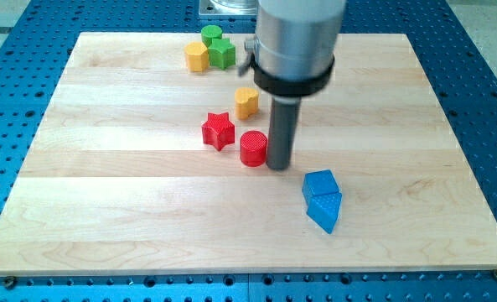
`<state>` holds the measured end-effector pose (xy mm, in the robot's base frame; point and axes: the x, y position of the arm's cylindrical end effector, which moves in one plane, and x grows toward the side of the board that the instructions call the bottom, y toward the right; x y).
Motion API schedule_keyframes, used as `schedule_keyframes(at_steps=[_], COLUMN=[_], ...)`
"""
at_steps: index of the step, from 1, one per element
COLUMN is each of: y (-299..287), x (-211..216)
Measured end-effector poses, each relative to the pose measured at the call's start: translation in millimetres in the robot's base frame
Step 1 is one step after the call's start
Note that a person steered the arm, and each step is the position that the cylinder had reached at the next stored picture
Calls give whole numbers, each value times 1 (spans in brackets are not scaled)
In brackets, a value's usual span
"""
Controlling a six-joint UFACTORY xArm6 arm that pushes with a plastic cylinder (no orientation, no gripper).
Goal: Push the triangle into the red circle
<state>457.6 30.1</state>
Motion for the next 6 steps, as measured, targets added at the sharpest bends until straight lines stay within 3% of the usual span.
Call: schedule_keyframes(at_steps=[1, 2, 3, 4, 5, 6], y=[21, 138, 162, 69, 38, -25], x=[-4, 22, 111, 128, 118, 62])
